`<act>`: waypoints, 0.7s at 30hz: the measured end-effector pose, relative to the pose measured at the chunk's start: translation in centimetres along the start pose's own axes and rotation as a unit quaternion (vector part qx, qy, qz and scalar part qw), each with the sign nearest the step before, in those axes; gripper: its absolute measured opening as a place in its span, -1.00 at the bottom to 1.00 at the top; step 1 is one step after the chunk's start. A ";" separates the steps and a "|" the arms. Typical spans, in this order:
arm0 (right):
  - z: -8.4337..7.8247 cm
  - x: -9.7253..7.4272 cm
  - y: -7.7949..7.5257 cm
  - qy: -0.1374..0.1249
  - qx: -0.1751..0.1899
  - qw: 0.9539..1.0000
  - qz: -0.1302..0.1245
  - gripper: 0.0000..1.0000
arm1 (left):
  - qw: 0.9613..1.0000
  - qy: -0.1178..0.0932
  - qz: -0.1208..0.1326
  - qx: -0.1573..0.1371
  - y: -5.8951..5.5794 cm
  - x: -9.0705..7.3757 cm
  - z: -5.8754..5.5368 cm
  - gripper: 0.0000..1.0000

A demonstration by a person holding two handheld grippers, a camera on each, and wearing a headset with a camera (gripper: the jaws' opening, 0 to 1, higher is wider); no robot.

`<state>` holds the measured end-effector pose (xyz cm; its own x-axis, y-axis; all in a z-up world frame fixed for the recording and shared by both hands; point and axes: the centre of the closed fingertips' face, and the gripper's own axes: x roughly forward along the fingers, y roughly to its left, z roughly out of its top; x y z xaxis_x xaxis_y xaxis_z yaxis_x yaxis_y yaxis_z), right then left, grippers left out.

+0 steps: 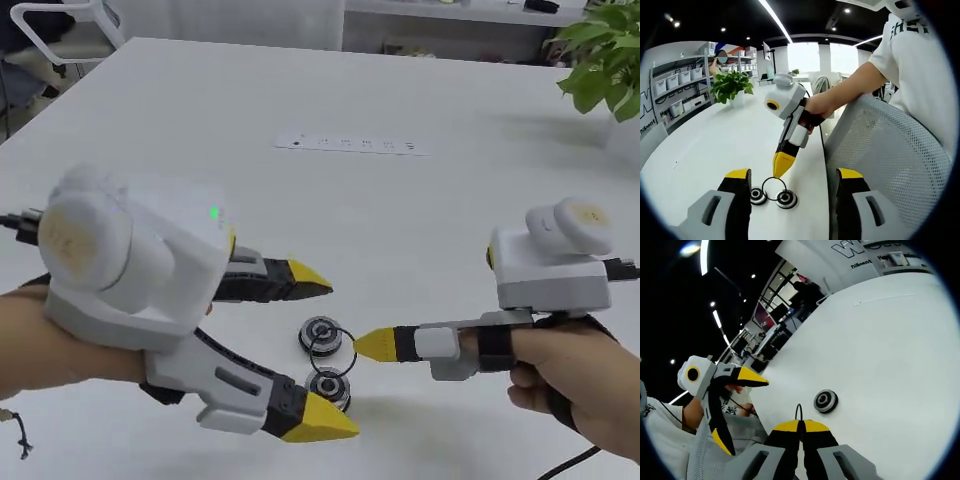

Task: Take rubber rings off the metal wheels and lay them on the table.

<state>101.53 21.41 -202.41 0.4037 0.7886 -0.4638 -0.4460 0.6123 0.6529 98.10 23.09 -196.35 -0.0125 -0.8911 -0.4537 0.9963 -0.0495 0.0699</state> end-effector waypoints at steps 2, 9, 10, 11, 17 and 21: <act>0.0 0.0 0.2 -0.001 -0.001 1.000 0.000 -1.00 | 1.000 -0.001 0.002 0.001 0.0 -0.5 0.2 0.33; 0.4 -0.4 0.4 -0.010 -0.002 1.000 0.000 -1.00 | 1.000 0.007 0.023 0.004 0.1 -2.8 -0.1 0.38; 0.5 -0.4 0.4 -0.011 -0.002 1.000 0.000 -1.00 | 1.000 0.009 0.026 0.004 0.1 -3.1 -0.2 0.38; 0.6 -0.5 0.3 -0.013 -0.003 1.000 -0.001 -1.00 | 1.000 0.011 0.029 0.004 0.0 -3.4 -0.3 0.38; 0.8 -0.7 0.3 -0.019 -0.002 1.000 -0.001 -1.00 | 0.998 0.022 0.058 -0.001 0.2 -5.4 -1.3 0.39; 1.0 -0.8 0.3 -0.022 -0.002 1.000 0.000 -1.00 | 0.996 0.022 0.082 -0.012 0.4 -6.6 -1.8 0.40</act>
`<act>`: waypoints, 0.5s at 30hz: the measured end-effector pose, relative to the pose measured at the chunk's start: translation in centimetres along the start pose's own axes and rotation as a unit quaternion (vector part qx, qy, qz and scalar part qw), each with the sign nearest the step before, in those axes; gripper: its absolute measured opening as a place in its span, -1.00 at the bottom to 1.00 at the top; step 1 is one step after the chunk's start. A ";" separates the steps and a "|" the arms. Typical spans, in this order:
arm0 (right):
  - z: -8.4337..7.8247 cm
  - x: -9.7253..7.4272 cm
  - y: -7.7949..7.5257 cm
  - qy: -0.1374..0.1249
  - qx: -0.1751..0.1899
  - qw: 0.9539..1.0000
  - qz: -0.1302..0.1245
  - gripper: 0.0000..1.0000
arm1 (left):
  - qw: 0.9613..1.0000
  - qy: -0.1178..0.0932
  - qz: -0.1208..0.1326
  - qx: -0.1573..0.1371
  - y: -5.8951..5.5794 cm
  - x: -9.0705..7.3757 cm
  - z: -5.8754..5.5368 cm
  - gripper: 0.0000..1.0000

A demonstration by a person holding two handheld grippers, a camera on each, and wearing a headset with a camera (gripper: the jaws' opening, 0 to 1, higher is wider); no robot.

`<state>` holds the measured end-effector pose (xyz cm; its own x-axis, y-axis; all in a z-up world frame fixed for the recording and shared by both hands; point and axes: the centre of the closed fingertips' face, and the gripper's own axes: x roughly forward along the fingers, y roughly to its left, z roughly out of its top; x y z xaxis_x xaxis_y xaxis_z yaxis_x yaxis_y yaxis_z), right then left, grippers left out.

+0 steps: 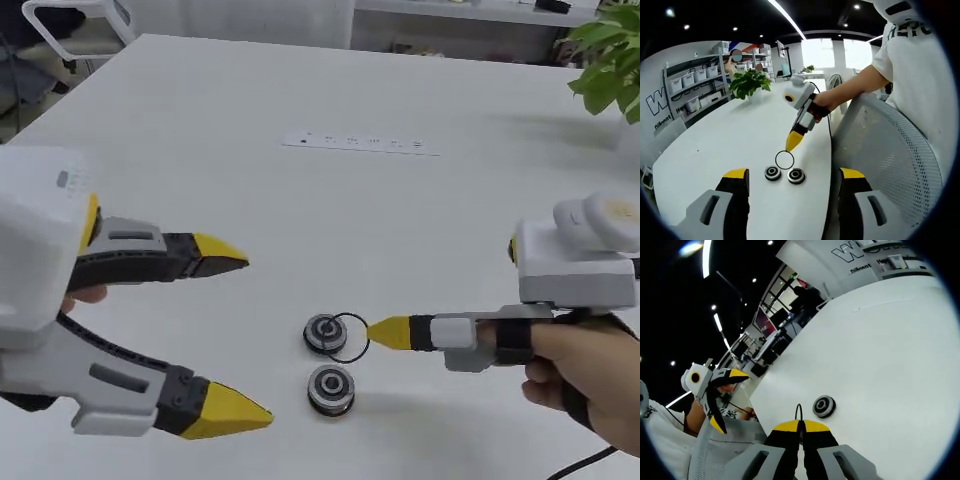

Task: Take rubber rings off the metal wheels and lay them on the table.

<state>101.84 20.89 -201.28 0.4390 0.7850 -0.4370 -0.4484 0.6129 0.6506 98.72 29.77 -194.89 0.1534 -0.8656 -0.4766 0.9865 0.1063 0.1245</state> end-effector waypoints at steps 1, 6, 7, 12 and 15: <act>0.0 0.0 0.0 -0.001 0.000 1.000 0.000 -1.00 | 1.000 0.000 0.003 -0.001 0.0 -0.2 -0.1 0.40; 0.1 -0.1 -0.1 -0.003 0.001 1.000 0.000 -1.00 | 1.000 -0.003 0.027 -0.014 0.1 -1.6 -0.6 0.41; 0.2 -0.2 -0.1 -0.004 0.002 1.000 0.001 -1.00 | 0.999 -0.004 0.032 -0.019 0.1 -1.8 -0.8 0.41; 0.3 -0.3 -0.3 -0.009 0.005 1.000 0.001 -1.00 | 0.998 -0.002 0.055 -0.040 0.2 -2.8 -2.0 0.44; 0.4 -0.4 -0.3 -0.011 0.007 1.000 0.002 -1.00 | 0.996 -0.002 0.067 -0.057 0.1 -3.4 -2.8 0.44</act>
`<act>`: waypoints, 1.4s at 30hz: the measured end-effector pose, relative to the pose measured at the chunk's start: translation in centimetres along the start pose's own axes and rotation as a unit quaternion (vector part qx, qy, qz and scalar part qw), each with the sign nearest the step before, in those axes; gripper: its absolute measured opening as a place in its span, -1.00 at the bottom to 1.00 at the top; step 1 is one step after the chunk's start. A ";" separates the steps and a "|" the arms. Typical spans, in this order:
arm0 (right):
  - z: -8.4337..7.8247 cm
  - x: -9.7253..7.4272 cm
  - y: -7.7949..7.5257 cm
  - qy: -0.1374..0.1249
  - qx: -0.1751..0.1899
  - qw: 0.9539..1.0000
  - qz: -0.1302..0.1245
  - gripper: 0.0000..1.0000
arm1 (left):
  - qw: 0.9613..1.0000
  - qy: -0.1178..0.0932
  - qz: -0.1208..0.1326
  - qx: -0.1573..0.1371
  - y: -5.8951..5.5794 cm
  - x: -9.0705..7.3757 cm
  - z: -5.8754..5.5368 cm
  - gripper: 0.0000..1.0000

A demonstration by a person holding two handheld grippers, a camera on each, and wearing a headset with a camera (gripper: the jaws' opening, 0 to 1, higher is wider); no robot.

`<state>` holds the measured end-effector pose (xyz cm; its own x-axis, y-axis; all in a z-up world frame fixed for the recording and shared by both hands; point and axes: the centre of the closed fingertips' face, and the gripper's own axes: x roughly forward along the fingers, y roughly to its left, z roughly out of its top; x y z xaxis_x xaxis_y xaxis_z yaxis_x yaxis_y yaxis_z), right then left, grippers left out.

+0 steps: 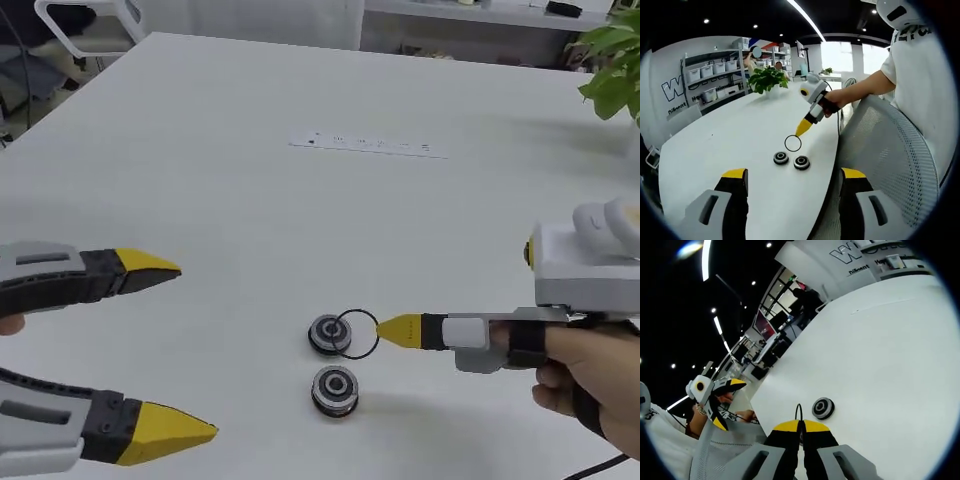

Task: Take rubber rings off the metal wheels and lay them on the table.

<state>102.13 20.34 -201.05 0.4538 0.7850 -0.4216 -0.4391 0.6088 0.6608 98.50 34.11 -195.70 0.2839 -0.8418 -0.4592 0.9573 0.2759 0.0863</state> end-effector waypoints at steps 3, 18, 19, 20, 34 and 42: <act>0.1 -0.1 -0.1 -0.001 0.000 1.000 -0.002 -1.00 | 1.000 -0.003 0.009 -0.012 0.0 -0.4 -0.4 0.44; 0.4 -0.5 -0.3 -0.012 0.005 1.000 -0.005 -1.00 | 0.999 0.008 0.023 -0.044 -0.8 -0.2 -2.4 0.52; 0.5 -0.6 -0.3 -0.014 0.005 1.000 -0.006 -1.00 | 0.999 0.008 0.024 -0.045 -0.8 -0.2 -2.5 0.52; 0.5 -0.6 -0.3 -0.014 0.005 1.000 -0.006 -1.00 | 0.999 0.008 0.025 -0.046 -0.8 -0.1 -2.5 0.52; 1.3 -1.1 -0.2 -0.033 0.008 0.999 -0.005 -1.00 | 0.998 0.018 0.027 -0.053 -0.9 0.2 -3.2 0.52; 1.7 -1.1 0.4 -0.041 0.002 0.999 -0.001 -1.00 | 0.998 0.019 0.029 -0.057 -0.9 0.3 -3.2 0.52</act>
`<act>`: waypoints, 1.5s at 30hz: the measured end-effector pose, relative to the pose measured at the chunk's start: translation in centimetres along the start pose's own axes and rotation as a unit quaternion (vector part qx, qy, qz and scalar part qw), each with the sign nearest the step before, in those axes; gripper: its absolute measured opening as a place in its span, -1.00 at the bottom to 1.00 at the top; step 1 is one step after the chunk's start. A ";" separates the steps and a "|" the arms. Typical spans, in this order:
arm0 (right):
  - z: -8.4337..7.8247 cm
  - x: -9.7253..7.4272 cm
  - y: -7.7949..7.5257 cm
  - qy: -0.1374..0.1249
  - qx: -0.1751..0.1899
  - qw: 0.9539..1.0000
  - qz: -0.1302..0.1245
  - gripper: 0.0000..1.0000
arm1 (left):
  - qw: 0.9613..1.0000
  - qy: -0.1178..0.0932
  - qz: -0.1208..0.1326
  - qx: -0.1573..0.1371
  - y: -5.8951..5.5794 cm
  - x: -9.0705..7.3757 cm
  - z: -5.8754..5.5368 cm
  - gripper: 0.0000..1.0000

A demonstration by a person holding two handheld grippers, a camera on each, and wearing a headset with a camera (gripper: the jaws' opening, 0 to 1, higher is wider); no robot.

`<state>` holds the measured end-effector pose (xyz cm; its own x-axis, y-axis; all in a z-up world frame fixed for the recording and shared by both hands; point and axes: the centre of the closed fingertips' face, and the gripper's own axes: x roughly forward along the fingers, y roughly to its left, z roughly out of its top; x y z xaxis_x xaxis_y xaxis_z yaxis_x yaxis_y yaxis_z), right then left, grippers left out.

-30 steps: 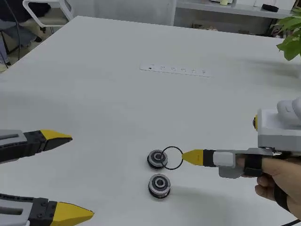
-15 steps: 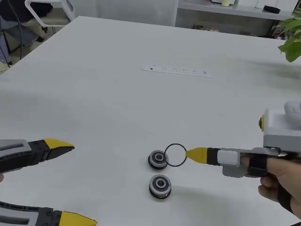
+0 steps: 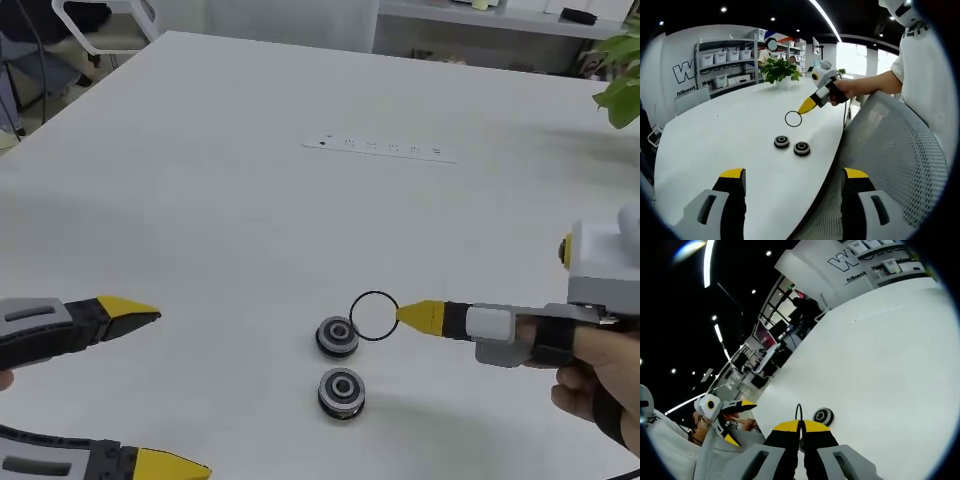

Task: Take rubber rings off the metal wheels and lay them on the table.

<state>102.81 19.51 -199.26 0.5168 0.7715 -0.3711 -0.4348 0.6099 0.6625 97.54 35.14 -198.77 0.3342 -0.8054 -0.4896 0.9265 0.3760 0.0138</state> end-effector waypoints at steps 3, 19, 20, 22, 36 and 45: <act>0.2 0.0 0.4 -0.003 -0.003 1.000 0.004 -1.00 | 1.000 0.001 0.004 0.002 0.1 0.0 0.0 0.51; 0.4 0.6 2.2 -0.002 -0.018 1.000 0.022 -1.00 | 1.000 0.000 0.011 -0.010 0.4 -0.1 -0.2 0.49; 0.4 0.6 2.3 -0.003 -0.019 1.000 0.023 -1.00 | 1.000 0.000 0.010 -0.012 0.3 -0.1 -0.2 0.49; 0.5 0.6 2.4 -0.003 -0.019 0.999 0.025 -1.00 | 1.000 0.001 0.009 -0.013 0.3 -0.1 -0.2 0.50; 0.7 1.1 4.1 -0.002 -0.033 0.999 0.042 -1.00 | 1.000 0.006 0.009 -0.016 0.4 -0.1 -0.4 0.49; 0.3 1.3 4.4 0.007 -0.045 0.998 0.044 -1.00 | 1.000 0.008 0.009 -0.016 0.3 0.0 -0.5 0.49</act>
<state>101.81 23.19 -196.63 0.4638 0.8248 -0.3235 -0.5428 0.5531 0.6320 97.76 35.48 -199.16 0.3486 -0.7910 -0.5028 0.9140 0.4056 -0.0044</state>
